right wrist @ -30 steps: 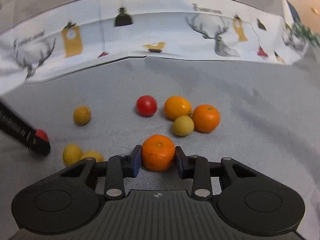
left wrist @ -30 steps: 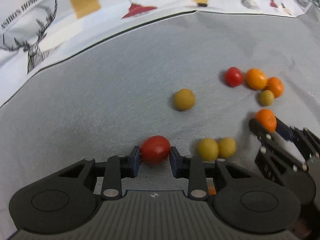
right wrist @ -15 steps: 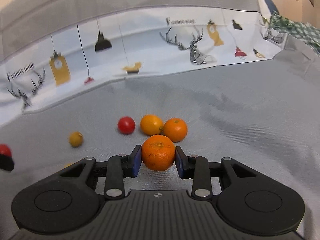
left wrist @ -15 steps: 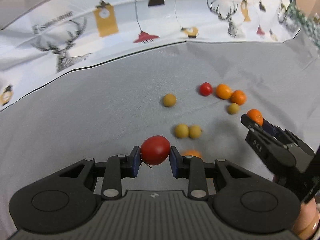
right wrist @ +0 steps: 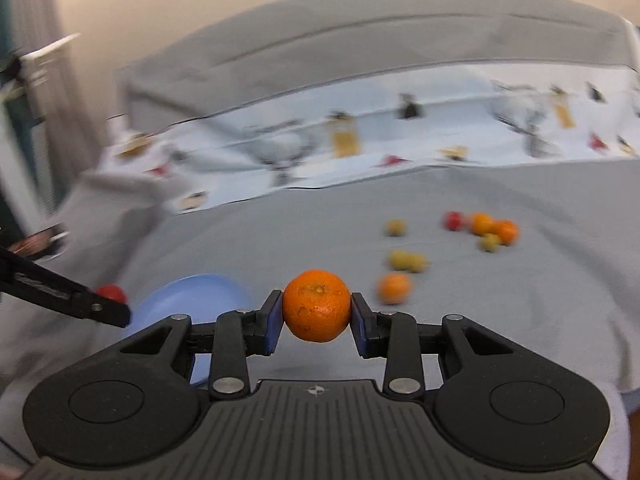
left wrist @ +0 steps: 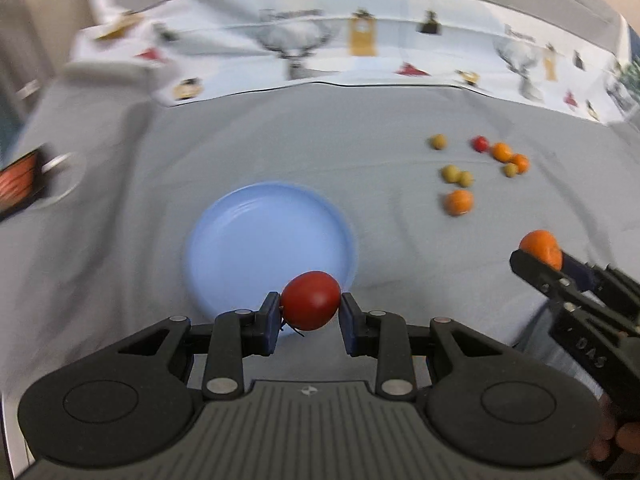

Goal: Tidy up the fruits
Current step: 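Carry the red tomato and tangerine in both tools over the blue plate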

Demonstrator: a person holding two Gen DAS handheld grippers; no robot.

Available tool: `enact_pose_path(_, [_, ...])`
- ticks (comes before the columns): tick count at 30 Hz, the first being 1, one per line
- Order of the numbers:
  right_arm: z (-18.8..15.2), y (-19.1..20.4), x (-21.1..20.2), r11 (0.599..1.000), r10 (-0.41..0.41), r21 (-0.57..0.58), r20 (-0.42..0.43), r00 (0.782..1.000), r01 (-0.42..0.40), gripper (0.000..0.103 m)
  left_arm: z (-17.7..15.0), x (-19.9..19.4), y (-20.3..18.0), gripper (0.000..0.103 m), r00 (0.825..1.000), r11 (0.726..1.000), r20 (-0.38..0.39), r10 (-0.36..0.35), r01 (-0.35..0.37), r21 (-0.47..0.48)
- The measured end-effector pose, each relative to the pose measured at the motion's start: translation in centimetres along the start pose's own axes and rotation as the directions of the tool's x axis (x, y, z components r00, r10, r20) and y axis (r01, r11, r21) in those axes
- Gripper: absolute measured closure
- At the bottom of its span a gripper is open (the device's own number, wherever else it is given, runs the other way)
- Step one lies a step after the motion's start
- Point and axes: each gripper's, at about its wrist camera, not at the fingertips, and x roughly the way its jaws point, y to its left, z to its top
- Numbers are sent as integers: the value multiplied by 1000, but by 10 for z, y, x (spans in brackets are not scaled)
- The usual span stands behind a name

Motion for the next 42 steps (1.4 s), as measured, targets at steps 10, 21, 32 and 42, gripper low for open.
enact_pose_path(10, [-13,92,-38,970,140,-192,-57,988,-149,66,-71,-47,54,69,996,990,84,-1,13,-141])
enact_pose_path(21, [-13,109,-55,964,82,-250,-40,996,-90,66,-85,-63,61,69,988,985,144,-52,74,-156])
enact_pose_path(32, [-13,119,-49,950,72,-300,-57,996,-86,66,-84,-55,74,69,988,978,133,-73,98,-186])
enact_pose_path(42, [-14,118,-37,952,57,-296,-92,994,-82,66,-78,-39,81,69,991,975,108,-77,98,-201])
